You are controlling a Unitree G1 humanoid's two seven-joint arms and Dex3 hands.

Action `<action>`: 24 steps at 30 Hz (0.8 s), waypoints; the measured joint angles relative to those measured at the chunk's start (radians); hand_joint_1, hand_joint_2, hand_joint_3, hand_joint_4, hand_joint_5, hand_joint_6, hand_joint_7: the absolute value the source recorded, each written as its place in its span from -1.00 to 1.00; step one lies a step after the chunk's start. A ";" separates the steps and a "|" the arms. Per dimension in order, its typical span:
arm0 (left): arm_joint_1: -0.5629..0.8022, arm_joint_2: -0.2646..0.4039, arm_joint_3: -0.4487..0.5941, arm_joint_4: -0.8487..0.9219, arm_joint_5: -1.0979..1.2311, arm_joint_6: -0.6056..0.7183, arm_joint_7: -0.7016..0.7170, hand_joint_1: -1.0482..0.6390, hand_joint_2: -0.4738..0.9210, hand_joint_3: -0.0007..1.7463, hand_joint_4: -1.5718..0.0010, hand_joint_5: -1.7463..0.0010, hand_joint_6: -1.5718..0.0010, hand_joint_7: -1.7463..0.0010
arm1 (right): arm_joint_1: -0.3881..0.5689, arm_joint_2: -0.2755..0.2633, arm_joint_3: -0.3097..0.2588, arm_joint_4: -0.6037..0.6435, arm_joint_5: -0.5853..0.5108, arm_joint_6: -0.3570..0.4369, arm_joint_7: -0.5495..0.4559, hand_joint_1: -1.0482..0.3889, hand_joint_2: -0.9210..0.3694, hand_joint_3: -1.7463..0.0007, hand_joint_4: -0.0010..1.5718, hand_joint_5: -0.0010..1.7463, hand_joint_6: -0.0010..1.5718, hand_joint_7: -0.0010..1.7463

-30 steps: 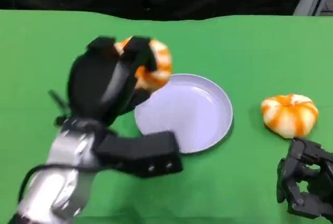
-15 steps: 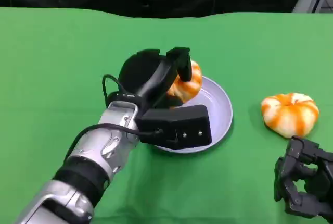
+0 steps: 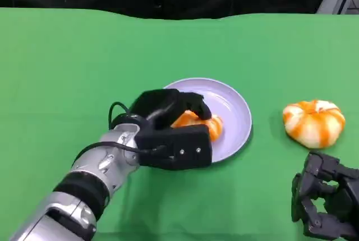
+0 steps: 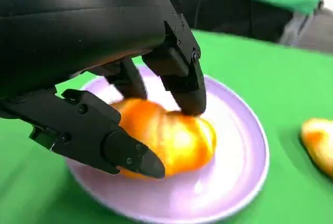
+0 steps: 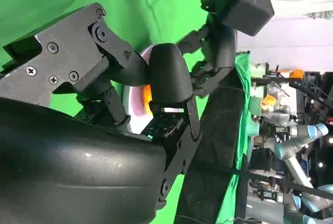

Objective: Grasp the bread from the table and place it into the plate.

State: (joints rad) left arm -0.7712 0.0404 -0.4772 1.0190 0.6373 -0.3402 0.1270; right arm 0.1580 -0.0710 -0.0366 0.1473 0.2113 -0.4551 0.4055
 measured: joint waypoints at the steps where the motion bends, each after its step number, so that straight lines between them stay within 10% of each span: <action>1: 0.002 0.007 -0.007 -0.015 0.004 0.000 -0.007 -0.60 1.00 -0.63 0.94 0.99 0.47 1.00 | 0.002 0.000 0.001 -0.004 0.000 0.001 -0.002 0.32 -0.36 -0.46 0.15 1.00 -0.04 0.94; 15: 0.105 0.105 -0.020 -0.342 0.028 0.081 -0.043 -1.00 1.00 -0.26 1.00 1.00 0.96 1.00 | 0.008 -0.001 0.004 -0.017 0.002 0.014 -0.010 0.31 -0.36 -0.47 0.15 1.00 -0.04 0.95; 17: 0.119 0.110 -0.015 -0.374 0.026 0.086 -0.052 -0.91 1.00 -0.39 1.00 1.00 0.82 0.96 | 0.008 -0.001 0.004 -0.020 0.003 0.019 -0.010 0.32 -0.37 -0.47 0.15 1.00 -0.04 0.94; 24: 0.389 0.187 0.180 -0.821 -0.304 -0.008 -0.178 -0.12 1.00 -0.63 0.00 0.80 -0.02 0.87 | 0.007 -0.002 0.003 -0.026 0.010 0.029 -0.009 0.32 -0.36 -0.46 0.15 1.00 -0.03 0.93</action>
State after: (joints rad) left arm -0.3823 0.2277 -0.2975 0.1981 0.3331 -0.3482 -0.0510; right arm 0.1650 -0.0733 -0.0331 0.1216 0.2213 -0.4263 0.3967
